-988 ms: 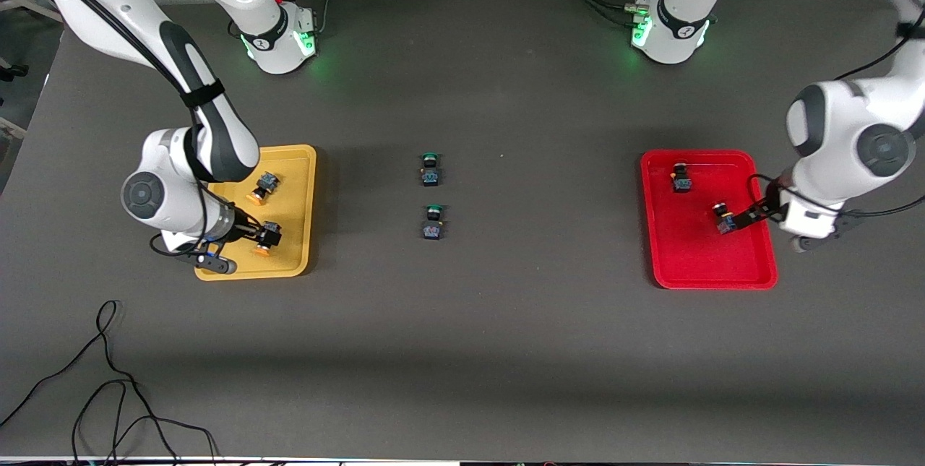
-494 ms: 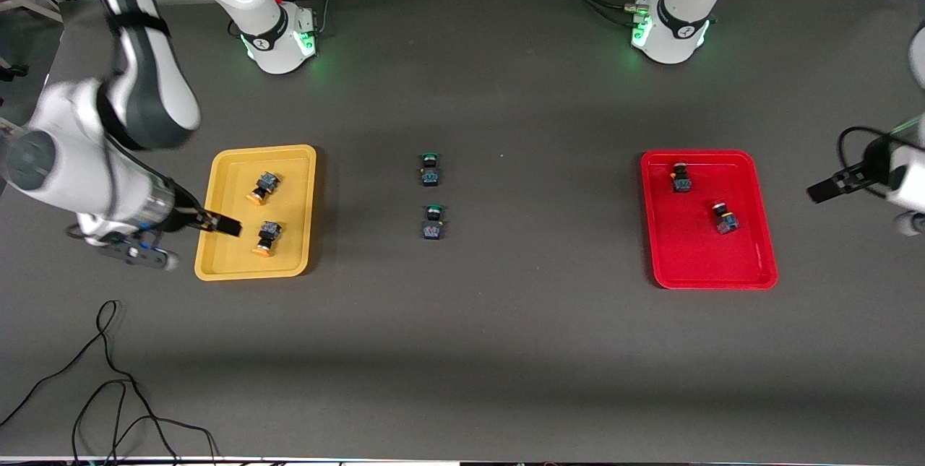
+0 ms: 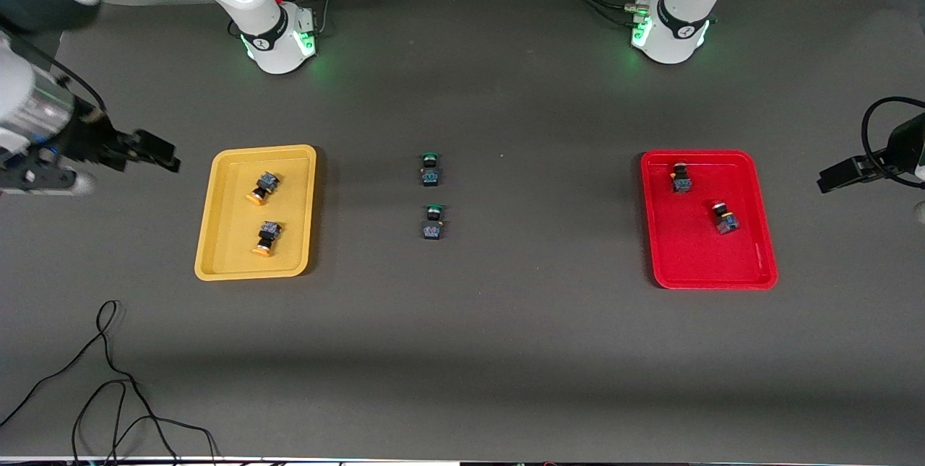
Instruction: Place red and yellow buttons in trays
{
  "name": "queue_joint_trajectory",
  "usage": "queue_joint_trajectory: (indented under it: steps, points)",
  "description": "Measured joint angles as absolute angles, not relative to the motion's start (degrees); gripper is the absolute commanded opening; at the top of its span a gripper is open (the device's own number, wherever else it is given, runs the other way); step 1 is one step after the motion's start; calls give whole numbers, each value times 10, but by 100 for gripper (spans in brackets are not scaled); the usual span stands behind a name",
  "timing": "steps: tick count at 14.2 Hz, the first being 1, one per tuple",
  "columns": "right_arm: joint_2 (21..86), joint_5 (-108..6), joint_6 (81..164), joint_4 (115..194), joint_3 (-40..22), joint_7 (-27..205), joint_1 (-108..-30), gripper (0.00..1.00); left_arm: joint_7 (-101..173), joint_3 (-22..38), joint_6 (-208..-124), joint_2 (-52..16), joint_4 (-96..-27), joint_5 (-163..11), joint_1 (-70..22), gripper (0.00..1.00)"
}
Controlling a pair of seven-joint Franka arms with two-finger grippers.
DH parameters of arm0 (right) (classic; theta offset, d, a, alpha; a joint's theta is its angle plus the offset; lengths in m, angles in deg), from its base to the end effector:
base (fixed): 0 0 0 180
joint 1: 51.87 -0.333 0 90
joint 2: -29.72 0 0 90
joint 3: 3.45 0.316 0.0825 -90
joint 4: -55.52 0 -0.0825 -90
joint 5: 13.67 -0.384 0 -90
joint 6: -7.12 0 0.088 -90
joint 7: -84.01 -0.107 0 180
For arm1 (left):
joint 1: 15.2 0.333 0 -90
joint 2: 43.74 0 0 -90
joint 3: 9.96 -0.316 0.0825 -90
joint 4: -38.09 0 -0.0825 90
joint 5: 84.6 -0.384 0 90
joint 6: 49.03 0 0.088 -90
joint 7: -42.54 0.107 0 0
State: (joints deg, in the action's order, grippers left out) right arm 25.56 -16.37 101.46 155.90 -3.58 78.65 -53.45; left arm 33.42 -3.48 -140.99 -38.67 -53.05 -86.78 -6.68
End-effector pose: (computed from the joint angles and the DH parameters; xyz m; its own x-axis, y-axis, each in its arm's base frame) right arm 0.5342 0.0182 0.5848 0.9967 -0.0716 -0.0371 -0.0732 -0.9964 -0.0437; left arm 0.5799 0.0272 0.5681 0.9791 0.1918 -0.0682 0.1895 -0.9811 -0.0392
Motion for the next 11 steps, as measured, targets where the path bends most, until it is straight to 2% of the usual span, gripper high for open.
queue_joint_trajectory:
  steps: [7, 11]
  points:
    - [246, -149, 1015, 1560, -27, 824, -533, 100, 338, -6, -1386, -384, -520, -865, -76, 100]
    - [242, -143, 1015, 1560, -19, 841, -533, 100, 338, 4, -1401, -397, -554, -865, -85, 100]
